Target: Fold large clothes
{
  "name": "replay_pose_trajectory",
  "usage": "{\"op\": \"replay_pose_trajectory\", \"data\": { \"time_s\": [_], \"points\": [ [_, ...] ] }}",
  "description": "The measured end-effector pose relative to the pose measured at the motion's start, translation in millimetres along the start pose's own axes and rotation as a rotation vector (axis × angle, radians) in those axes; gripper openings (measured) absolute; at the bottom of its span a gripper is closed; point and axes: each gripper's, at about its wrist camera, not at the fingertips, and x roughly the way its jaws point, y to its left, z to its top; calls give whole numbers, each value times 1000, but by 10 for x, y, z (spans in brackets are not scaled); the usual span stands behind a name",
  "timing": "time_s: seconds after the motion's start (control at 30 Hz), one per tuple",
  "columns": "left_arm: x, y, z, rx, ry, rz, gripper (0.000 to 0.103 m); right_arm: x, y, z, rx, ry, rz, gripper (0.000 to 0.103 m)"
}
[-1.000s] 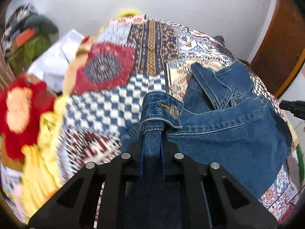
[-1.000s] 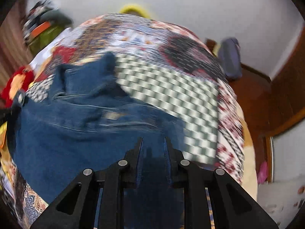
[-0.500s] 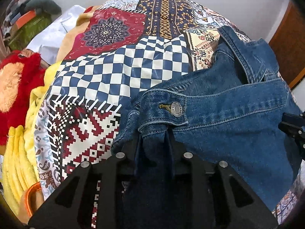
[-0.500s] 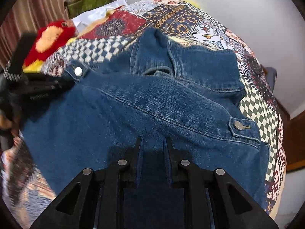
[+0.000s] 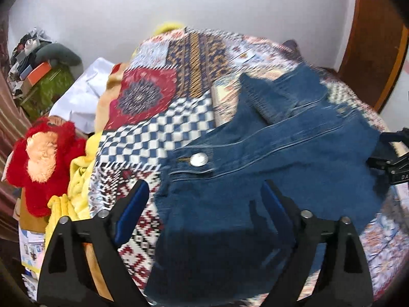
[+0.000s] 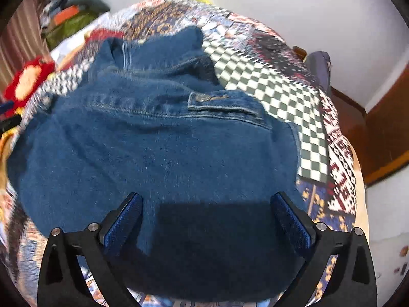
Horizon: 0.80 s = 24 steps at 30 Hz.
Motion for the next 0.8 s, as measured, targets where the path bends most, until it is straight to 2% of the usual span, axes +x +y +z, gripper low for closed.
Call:
{"op": "replay_pose_trajectory", "data": {
  "time_s": [0.1,0.23,0.33,0.4,0.47,0.53,0.63,0.7,0.77,0.8],
  "points": [
    [-90,-232,-11,10,-3,-51,94,-250,81,6,26,-56,99,102],
    [-6,-484,-118,12,32,-99,94,-373,418,20,-39,-92,168,102],
    [199,-605,-294,19,101,-91,94,-221,658,12,-105,-48,179,102],
    [308,-636,-407,18,141,-78,95,-20,739,-41,-123,20,161,102],
    [338,-593,-494,8,135,-88,96,87,721,-118,-105,62,169,102],
    [295,-527,-533,-1,126,-86,98,116,588,-164,-63,64,197,101],
    [237,-392,-564,-29,122,-78,99,94,386,-194,-32,60,179,101],
    [220,-266,-609,-54,127,-42,99,63,227,-232,-6,49,118,101],
    [202,-140,-674,-89,129,-32,99,15,77,-289,16,44,141,101],
    [192,-69,-712,-111,130,-25,99,-4,-3,-318,35,41,125,101]
  ]
}}
